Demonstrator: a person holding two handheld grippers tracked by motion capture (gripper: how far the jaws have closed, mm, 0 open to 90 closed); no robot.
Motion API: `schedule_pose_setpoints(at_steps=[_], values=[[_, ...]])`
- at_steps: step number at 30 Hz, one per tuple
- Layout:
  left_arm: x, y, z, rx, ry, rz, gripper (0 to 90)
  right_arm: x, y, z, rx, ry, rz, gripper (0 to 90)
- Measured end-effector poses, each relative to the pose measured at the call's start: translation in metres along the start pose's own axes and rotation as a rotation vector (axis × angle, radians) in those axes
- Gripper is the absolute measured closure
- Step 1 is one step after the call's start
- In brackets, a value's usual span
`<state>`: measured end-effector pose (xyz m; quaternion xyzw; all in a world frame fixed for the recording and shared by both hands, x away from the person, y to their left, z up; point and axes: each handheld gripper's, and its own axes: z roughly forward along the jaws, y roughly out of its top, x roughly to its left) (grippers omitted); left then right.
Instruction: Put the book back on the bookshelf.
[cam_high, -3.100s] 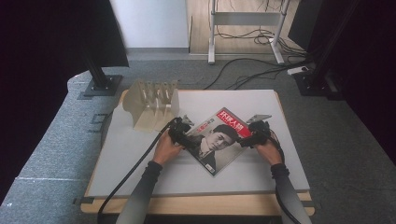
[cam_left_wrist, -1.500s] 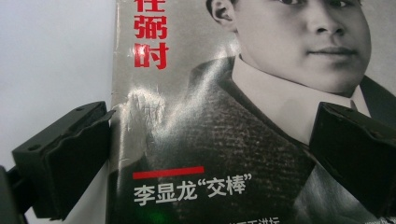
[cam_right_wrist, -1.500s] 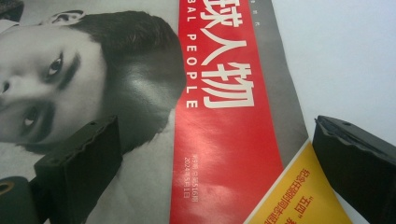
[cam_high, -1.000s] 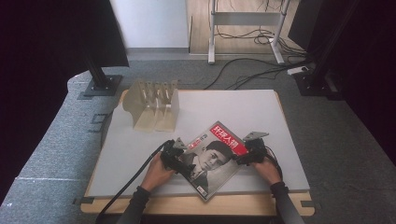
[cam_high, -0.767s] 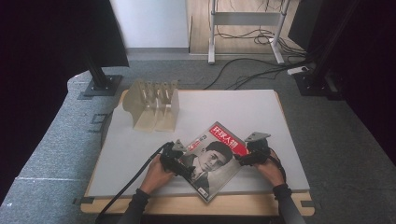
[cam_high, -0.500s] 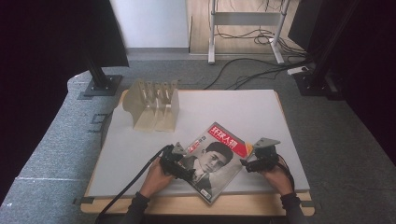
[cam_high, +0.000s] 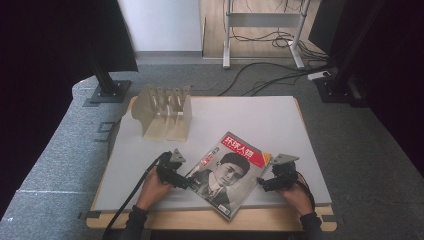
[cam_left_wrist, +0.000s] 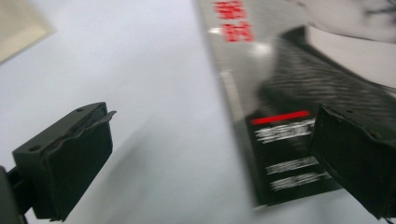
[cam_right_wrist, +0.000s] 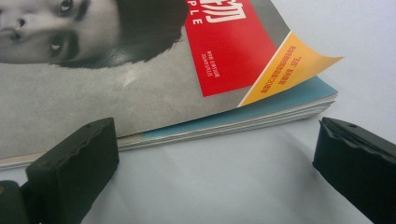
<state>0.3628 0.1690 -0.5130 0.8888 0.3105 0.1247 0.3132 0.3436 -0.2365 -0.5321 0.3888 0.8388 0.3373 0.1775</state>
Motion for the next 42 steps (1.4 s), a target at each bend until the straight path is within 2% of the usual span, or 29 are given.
schedule_pose_setpoints(at_steps=[1, 2, 4, 6, 10, 15, 17, 21, 25, 29, 32, 34, 42], values=[[0.01, -0.003, -0.004, -0.013, 0.033, -0.023, 0.0, 0.0, 0.0, 0.0, -0.001, 0.003, 0.003, 0.0], [0.01, -0.003, -0.004, -0.013, 0.033, -0.023, 0.0, -0.001, 0.0, 0.001, -0.002, 0.004, 0.007, 0.0], [0.021, -0.009, -0.005, 0.001, 0.084, -0.05, 0.0, -0.001, 0.001, 0.001, -0.004, 0.003, 0.009, 0.0], [0.026, -0.012, -0.001, 0.006, 0.101, -0.065, 0.0, -0.001, 0.002, 0.001, -0.009, 0.004, 0.011, 0.0], [0.03, -0.015, 0.005, -0.014, 0.066, -0.108, 0.0, -0.002, 0.005, 0.002, -0.019, 0.004, 0.019, 0.0], [0.032, -0.016, 0.005, -0.019, 0.06, -0.11, 0.0, -0.002, 0.008, 0.005, -0.03, -0.002, 0.033, 0.1], [0.03, -0.017, 0.006, -0.023, 0.05, -0.102, 0.0, -0.002, 0.009, 0.007, -0.033, -0.003, 0.033, 0.1], [0.028, -0.017, 0.005, -0.026, 0.058, -0.1, 0.0, -0.002, 0.01, 0.008, -0.027, -0.008, 0.032, 0.7], [0.025, -0.018, 0.004, -0.025, 0.043, -0.09, 0.0, -0.003, 0.008, 0.001, -0.009, -0.019, 0.016, 1.2], [0.018, -0.019, 0.004, -0.021, 0.026, -0.076, 0.0, -0.007, 0.002, -0.005, 0.017, -0.05, 0.008, 1.9], [0.01, -0.019, 0.003, -0.02, 0.022, -0.061, 0.0, -0.009, 0.002, -0.001, 0.01, -0.048, 0.026, 1.2], [0.006, -0.02, 0.002, -0.02, 0.009, -0.055, 0.0, -0.014, 0.004, 0.003, 0.009, -0.067, 0.035, 0.0], [-0.008, -0.021, 0.002, -0.025, -0.009, -0.026, 0.0, -0.026, 0.012, 0.013, 0.009, -0.062, 0.069, 0.0]])
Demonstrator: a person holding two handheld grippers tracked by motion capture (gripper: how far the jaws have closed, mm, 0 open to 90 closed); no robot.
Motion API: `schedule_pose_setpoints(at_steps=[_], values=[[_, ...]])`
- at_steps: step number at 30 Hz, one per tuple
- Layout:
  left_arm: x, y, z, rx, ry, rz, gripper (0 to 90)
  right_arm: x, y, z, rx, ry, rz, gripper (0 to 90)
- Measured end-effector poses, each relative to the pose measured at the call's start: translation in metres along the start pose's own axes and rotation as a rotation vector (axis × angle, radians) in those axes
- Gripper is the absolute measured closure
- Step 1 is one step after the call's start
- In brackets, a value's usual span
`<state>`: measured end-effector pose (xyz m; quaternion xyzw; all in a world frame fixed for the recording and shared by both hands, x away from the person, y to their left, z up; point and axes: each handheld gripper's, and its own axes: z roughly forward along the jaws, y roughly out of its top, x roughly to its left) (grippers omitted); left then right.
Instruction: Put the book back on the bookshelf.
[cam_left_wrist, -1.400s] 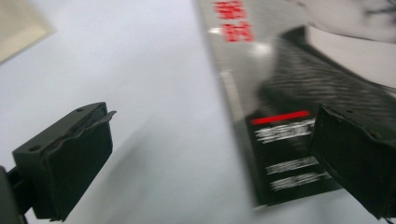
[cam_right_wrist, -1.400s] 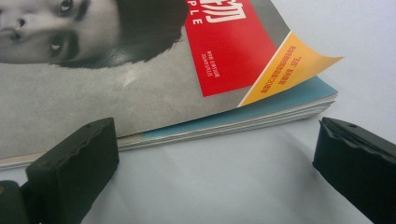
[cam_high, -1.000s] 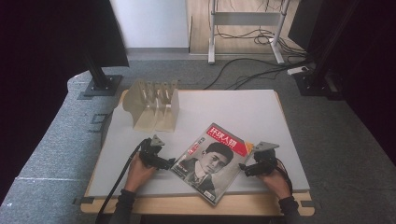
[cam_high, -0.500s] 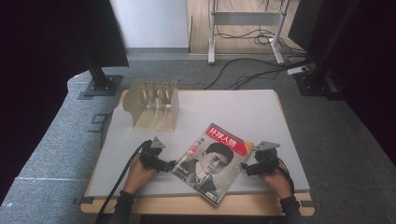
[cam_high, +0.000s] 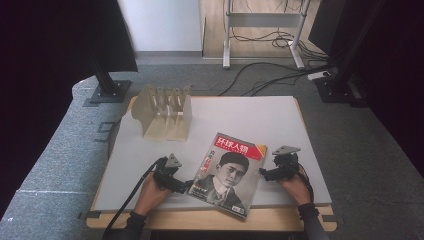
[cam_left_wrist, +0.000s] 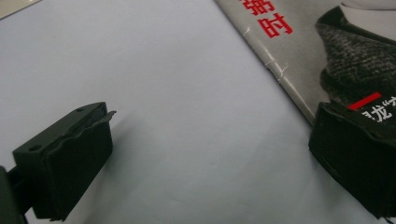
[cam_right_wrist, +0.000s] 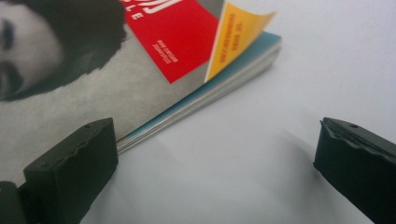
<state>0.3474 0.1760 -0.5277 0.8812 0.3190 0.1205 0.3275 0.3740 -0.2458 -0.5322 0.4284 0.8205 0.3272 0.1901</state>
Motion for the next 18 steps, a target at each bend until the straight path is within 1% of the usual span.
schedule_pose_setpoints(at_steps=[1, 4, 5, 6, 8, 9, 13, 17, 18], values=[[-0.001, 0.0, 0.0, -0.001, -0.004, 0.001, 0.0, -0.003, 0.004, 0.004, 0.002, -0.004, 0.005, 0.0], [-0.005, 0.001, 0.001, -0.001, -0.016, 0.013, 0.0, -0.005, 0.009, 0.009, 0.007, -0.009, 0.005, 0.0], [-0.006, 0.001, 0.001, -0.001, -0.018, 0.014, 0.0, -0.007, 0.015, 0.014, 0.014, -0.013, 0.002, 0.0], [-0.006, 0.001, 0.001, -0.002, -0.019, 0.014, 0.0, -0.007, 0.015, 0.014, 0.014, -0.013, 0.002, 0.0], [-0.006, 0.002, 0.002, -0.001, -0.019, 0.013, 0.0, -0.009, 0.023, 0.02, 0.022, -0.01, 0.001, 0.0], [-0.007, 0.003, 0.003, -0.001, -0.012, 0.002, 0.0, -0.009, 0.025, 0.022, 0.025, -0.01, 0.005, 0.0], [-0.007, 0.005, 0.005, -0.004, -0.005, -0.014, 0.0, -0.01, 0.034, 0.031, 0.03, -0.009, 0.007, 0.0], [-0.005, 0.007, 0.007, -0.001, -0.006, -0.015, 0.0, -0.011, 0.041, 0.037, 0.037, -0.011, 0.007, 0.0], [-0.004, 0.008, 0.007, 0.0, -0.013, -0.009, 0.0, -0.011, 0.046, 0.041, 0.042, -0.014, 0.009, 0.0]])
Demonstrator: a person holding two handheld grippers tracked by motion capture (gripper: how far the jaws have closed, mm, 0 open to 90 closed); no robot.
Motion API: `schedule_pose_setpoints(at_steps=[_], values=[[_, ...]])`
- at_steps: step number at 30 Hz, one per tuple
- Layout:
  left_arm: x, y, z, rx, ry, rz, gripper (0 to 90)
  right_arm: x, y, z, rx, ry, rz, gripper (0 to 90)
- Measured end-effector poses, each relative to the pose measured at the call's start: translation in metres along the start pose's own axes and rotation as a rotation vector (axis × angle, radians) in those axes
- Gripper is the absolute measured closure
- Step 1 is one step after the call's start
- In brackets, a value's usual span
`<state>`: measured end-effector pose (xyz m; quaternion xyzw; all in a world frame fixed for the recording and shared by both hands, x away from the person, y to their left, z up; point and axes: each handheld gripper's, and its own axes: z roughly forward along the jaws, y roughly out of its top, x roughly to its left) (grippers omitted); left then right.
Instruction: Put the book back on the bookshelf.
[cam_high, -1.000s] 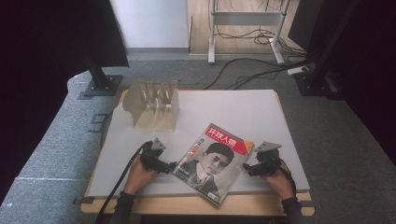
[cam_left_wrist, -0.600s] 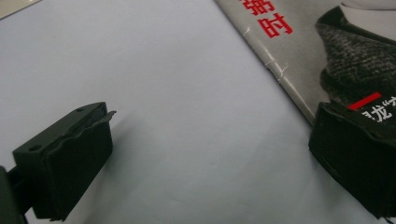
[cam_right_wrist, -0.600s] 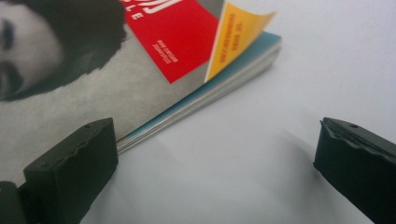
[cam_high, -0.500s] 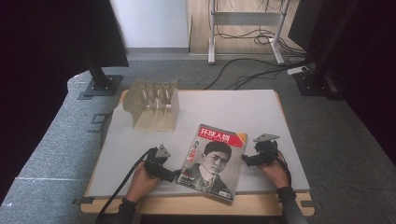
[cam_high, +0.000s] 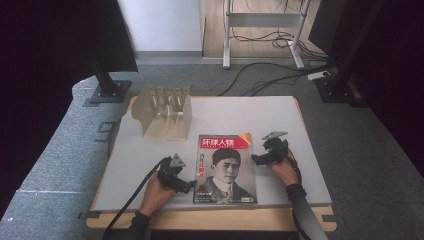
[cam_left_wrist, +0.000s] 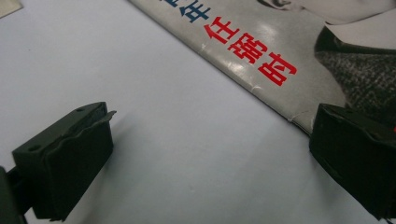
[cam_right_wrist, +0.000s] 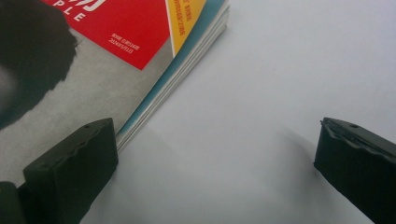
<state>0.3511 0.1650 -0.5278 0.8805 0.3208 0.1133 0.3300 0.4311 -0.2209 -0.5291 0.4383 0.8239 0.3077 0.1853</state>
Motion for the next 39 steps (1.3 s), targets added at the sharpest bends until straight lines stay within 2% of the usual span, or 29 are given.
schedule_pose_setpoints(at_steps=[6, 12, 19, 21, 23, 26, 28, 29, 30, 31, 33, 34, 39], values=[[0.002, 0.001, 0.001, -0.001, -0.01, 0.01, 0.0, -0.002, 0.01, 0.009, -0.004, -0.015, 0.01, 0.0], [-0.004, 0.001, 0.001, -0.001, -0.011, 0.03, 0.0, -0.005, 0.019, 0.018, -0.008, -0.021, 0.028, 0.0], [-0.02, 0.005, 0.005, 0.001, -0.043, 0.062, 0.0, -0.006, 0.032, 0.028, -0.013, -0.028, 0.032, 3.3], [-0.02, 0.006, 0.005, 0.003, -0.054, 0.067, 0.0, -0.006, 0.033, 0.029, -0.014, -0.029, 0.029, 3.3], [-0.014, 0.007, 0.002, 0.022, -0.07, 0.068, 0.0, -0.006, 0.033, 0.029, -0.011, -0.02, 0.03, 4.2], [-0.004, 0.007, -0.004, 0.02, -0.013, 0.047, 0.0, -0.006, 0.032, 0.026, -0.008, -0.007, 0.023, 6.8], [0.004, 0.008, -0.006, -0.007, 0.007, 0.009, 0.0, -0.006, 0.031, 0.023, -0.009, 0.01, 0.025, 7.5], [0.008, 0.009, -0.002, -0.021, 0.036, -0.021, 0.0, -0.005, 0.03, 0.019, -0.013, 0.034, 0.03, 7.5], [0.008, 0.009, -0.002, -0.021, 0.036, -0.021, 0.0, -0.005, 0.03, 0.019, -0.013, 0.034, 0.03, 7.5], [0.011, 0.009, 0.006, -0.004, 0.057, -0.032, 0.0, -0.001, 0.029, 0.014, -0.022, 0.064, 0.025, 7.4], [0.012, 0.009, 0.008, -0.003, 0.045, -0.043, 0.0, 0.001, 0.029, 0.012, -0.021, 0.074, 0.023, 7.5], [0.013, 0.011, 0.009, -0.008, 0.062, -0.055, 0.0, 0.005, 0.028, 0.007, -0.029, 0.106, 0.007, 8.6], [0.013, 0.014, 0.013, -0.004, 0.055, -0.048, 0.0, 0.015, 0.027, 0.005, -0.026, 0.153, -0.003, 12.8]])
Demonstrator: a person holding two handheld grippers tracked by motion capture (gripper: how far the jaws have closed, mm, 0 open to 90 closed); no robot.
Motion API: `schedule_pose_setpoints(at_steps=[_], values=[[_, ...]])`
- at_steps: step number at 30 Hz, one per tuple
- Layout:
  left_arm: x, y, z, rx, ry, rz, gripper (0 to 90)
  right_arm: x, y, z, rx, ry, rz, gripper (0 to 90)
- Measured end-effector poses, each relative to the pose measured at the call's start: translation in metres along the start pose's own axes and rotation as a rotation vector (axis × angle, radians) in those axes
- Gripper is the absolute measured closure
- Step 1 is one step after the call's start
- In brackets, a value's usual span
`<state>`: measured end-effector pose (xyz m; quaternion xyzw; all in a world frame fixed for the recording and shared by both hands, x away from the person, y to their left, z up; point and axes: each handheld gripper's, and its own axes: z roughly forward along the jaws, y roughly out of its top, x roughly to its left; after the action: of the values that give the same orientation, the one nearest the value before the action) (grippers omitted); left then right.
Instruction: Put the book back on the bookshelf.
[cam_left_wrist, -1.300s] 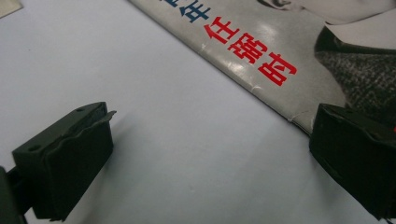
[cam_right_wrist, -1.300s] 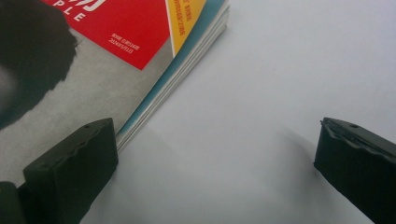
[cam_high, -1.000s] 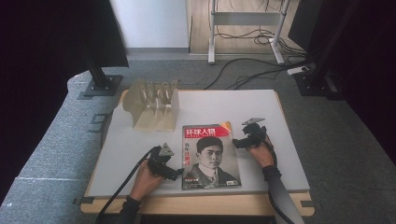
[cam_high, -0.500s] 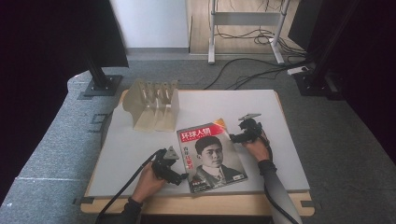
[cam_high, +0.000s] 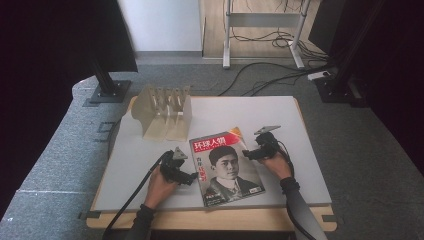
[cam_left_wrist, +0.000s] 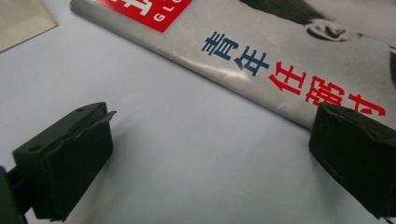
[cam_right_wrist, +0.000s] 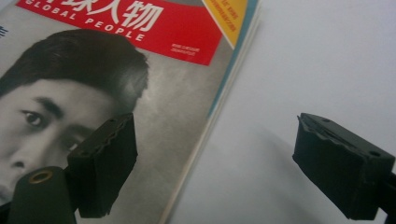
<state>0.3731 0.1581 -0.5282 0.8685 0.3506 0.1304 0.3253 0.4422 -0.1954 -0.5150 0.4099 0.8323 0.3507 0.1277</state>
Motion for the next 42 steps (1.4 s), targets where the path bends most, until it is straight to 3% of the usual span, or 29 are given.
schedule_pose_setpoints(at_steps=[4, 13, 17, 20, 22, 28, 37, 42], values=[[-0.001, 0.002, 0.002, 0.001, 0.0, -0.003, 0.0, 0.002, 0.0, 0.004, 0.002, 0.022, 0.016, 14.6], [-0.002, 0.003, 0.003, 0.001, 0.005, -0.009, 0.0, 0.013, 0.011, 0.02, -0.004, 0.079, 0.02, 29.8], [-0.002, 0.003, 0.003, 0.002, 0.005, -0.011, 0.0, 0.013, 0.013, 0.021, 0.005, 0.073, 0.06, 34.1], [-0.001, 0.003, 0.003, 0.002, 0.004, -0.011, 0.0, 0.006, 0.009, 0.015, 0.004, 0.113, 0.13, 39.9], [-0.001, 0.003, 0.003, 0.002, 0.004, -0.011, 0.0, 0.004, 0.006, 0.011, 0.006, 0.135, 0.148, 42.2], [-0.001, 0.003, 0.003, 0.003, 0.003, -0.012, 0.0, 0.007, -0.002, 0.001, 0.032, 0.161, 0.151, 42.9], [-0.002, 0.003, 0.003, 0.002, 0.004, -0.016, 0.0, 0.0, 0.014, 0.017, 0.005, 0.173, 0.217, 43.9], [-0.002, 0.003, 0.003, 0.001, 0.004, -0.016, 0.0, 0.0, 0.01, 0.013, -0.008, 0.196, 0.243, 47.6]])
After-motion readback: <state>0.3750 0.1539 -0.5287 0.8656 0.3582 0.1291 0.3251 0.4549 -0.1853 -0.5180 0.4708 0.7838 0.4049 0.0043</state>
